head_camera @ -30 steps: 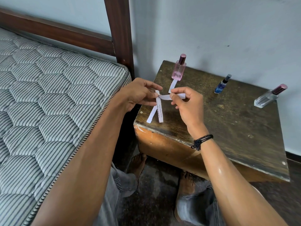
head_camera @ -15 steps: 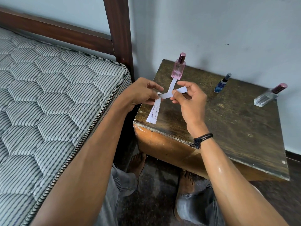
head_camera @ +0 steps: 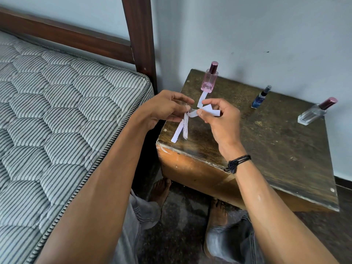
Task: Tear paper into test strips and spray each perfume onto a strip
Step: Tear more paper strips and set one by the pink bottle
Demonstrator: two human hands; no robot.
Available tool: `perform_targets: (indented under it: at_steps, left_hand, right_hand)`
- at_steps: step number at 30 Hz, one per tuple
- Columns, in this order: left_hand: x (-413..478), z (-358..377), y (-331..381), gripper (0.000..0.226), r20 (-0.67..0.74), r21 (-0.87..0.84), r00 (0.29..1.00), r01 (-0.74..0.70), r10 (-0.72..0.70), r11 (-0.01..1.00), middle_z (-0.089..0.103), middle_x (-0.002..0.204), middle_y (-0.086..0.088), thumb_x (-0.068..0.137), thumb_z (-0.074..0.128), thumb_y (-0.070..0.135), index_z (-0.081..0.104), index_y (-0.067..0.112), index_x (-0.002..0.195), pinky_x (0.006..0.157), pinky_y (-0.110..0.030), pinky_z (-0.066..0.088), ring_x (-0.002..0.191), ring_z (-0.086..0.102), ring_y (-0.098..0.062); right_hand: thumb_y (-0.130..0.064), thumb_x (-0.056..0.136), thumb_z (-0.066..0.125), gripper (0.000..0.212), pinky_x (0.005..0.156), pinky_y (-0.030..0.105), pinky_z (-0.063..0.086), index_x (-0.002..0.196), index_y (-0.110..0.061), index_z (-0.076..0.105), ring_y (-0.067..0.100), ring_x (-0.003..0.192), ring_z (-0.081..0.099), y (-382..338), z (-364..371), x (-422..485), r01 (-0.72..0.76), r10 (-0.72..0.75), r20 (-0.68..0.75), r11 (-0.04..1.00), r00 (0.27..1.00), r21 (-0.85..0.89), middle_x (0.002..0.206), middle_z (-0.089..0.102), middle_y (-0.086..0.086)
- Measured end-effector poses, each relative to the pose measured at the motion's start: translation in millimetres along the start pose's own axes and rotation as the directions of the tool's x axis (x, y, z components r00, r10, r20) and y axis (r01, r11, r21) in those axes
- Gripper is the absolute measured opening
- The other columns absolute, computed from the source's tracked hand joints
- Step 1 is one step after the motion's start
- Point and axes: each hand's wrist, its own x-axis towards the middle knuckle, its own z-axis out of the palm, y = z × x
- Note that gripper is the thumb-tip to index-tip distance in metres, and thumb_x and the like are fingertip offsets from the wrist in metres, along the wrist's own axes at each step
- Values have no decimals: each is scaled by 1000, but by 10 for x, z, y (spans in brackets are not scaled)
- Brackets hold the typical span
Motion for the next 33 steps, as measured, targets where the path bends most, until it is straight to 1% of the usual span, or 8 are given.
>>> perform_targets:
  at_steps: [2, 5, 7, 12, 18, 24, 29, 33]
  left_hand:
    - [-6, -7, 3, 28, 7, -1, 1000, -1, 1, 1000, 76, 89, 3, 90, 69, 2, 72, 16, 114, 76, -24, 60, 87, 72, -9]
    - [-14, 6, 11, 32, -8, 1, 1000, -6, 6, 1000, 77, 84, 5, 90, 66, -2, 70, 15, 116, 66, -19, 57, 81, 73, -6]
    - [-18, 16, 19, 31, -54, 5, 998, -14, 14, 1000, 77, 80, 5, 89, 65, -4, 71, 13, 115, 61, -19, 55, 75, 73, -5]
    - [-13, 20, 10, 27, -125, 47, 992, -11, 17, 999, 77, 92, -12, 88, 65, -6, 73, 10, 108, 79, -32, 60, 87, 76, -20]
    - [-11, 56, -3, 15, -130, 152, 991, -23, 43, 988, 78, 90, -12, 92, 66, 4, 73, 5, 106, 62, -20, 54, 75, 72, -9]
    - [30, 49, -26, 8, -178, 166, 984, 25, 5, 986, 78, 85, -9, 89, 73, 8, 76, 3, 95, 71, -29, 61, 81, 77, -17]
    - [63, 55, -46, 6, -227, 175, 973, 71, -30, 982, 78, 76, -1, 84, 75, 8, 79, 9, 80, 59, -22, 58, 70, 74, -11]
    - [92, 49, -53, 4, -248, 154, 968, 91, -51, 984, 77, 76, -2, 80, 78, 8, 79, 9, 77, 72, -30, 61, 80, 75, -17]
  right_hand:
    - [-14, 83, 86, 22, 80, 48, 61, 97, -28, 76, 18, 90, 69, -3, 5, -1, -1, 1, 10, 1000, 1000, 2, 96, 73, -3]
    - [-13, 83, 86, 17, 64, 27, 59, 91, -23, 75, 8, 75, 70, -12, 5, 5, -9, 8, 24, 997, 1000, 74, 88, 77, -7]
    - [-11, 84, 84, 14, 64, 21, 56, 89, -22, 76, 8, 71, 70, -13, -3, 5, -23, 20, 28, 991, 999, 133, 87, 78, -7]
    - [1, 89, 76, 17, 73, 23, 57, 98, -13, 80, 11, 78, 72, 2, -53, 14, -76, 64, 55, 961, 996, 265, 86, 79, 0]
    - [1, 88, 76, 22, 74, 24, 58, 98, -18, 79, 15, 84, 74, -8, -53, 18, -62, 58, 25, 969, 998, 239, 93, 79, 3]
    - [1, 89, 76, 25, 71, 23, 58, 92, -24, 78, 16, 79, 72, -32, -58, 23, -58, 69, -37, 971, 997, 231, 91, 78, 5]
    - [2, 89, 75, 25, 69, 22, 57, 91, -23, 77, 14, 78, 71, -45, -61, 19, -56, 78, -90, 971, 993, 234, 93, 77, 6]
    - [5, 87, 75, 26, 67, 20, 56, 91, -21, 75, 12, 77, 70, -55, -60, 13, -41, 70, -114, 971, 991, 237, 90, 76, 2]
